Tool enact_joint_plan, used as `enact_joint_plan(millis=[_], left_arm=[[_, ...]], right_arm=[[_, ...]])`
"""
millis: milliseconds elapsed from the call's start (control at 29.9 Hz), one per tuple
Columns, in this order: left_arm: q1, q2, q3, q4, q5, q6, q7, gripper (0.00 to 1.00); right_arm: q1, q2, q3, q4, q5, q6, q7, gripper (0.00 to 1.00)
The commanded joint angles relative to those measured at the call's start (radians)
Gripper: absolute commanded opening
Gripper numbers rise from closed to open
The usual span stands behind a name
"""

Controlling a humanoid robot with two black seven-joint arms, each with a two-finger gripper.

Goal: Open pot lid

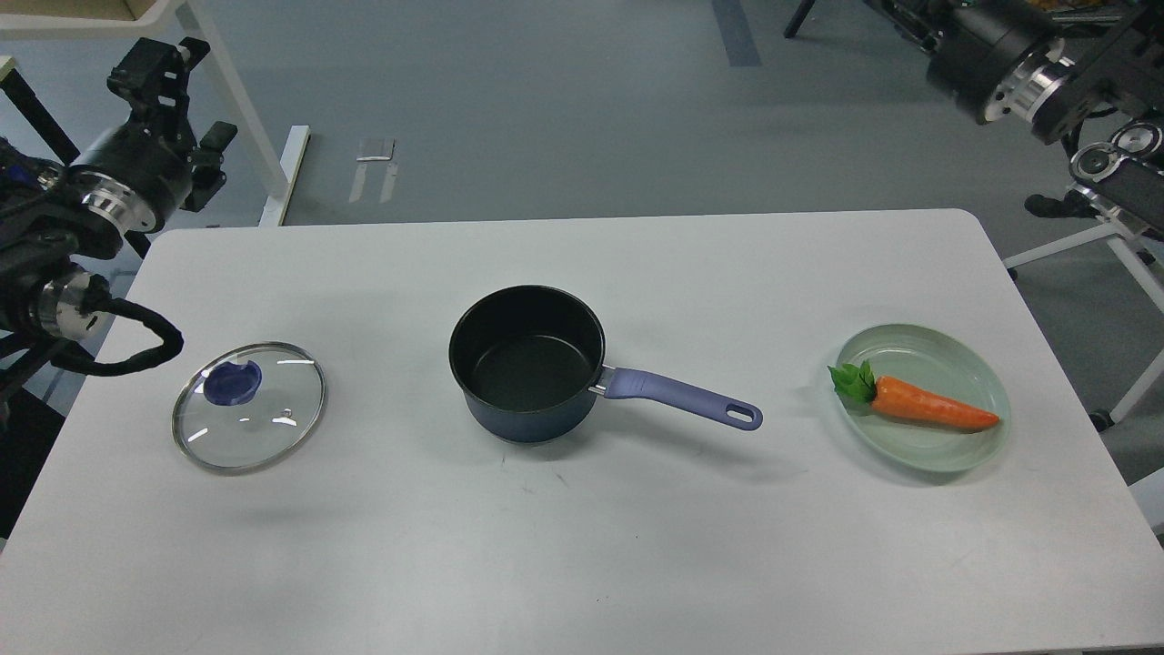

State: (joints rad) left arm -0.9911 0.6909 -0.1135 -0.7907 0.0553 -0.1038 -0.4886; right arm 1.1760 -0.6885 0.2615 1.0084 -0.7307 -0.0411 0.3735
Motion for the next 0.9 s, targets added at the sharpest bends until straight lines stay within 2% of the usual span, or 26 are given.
enact_joint_plan(millis=[0,201,435,569,870], left_arm=[[0.003,-0.062,-0.041,0.048,-0.08,-0.017,0.0,1.0],[0.015,-0.142,-0.071,0.094,-0.202,-0.022,0.0,1.0],[0.052,-0.177,-0.08,0.107,-0.285,-0.04,0.0,1.0],[0.078,-0.201,-0.095,0.123,-0.365,-0.082,0.0,1.0],[0.17,-0.209,-0.201,0.113,-0.397,-0.137,0.0,1.0]], right_arm=[[-0.068,0.012,0.019,-0.057,0.224,-0.006,0.005,1.0],[-0.163,0.044,0.079,-0.068,0.491,-0.057,0.005,1.0],[-0.283,0.083,0.186,-0.071,0.747,-0.04,-0.004,1.0],[-0.343,0.132,0.278,-0.076,0.835,0.024,0.001,1.0],[-0.487,0.357,0.553,-0.131,0.901,0.161,-0.008,1.0]])
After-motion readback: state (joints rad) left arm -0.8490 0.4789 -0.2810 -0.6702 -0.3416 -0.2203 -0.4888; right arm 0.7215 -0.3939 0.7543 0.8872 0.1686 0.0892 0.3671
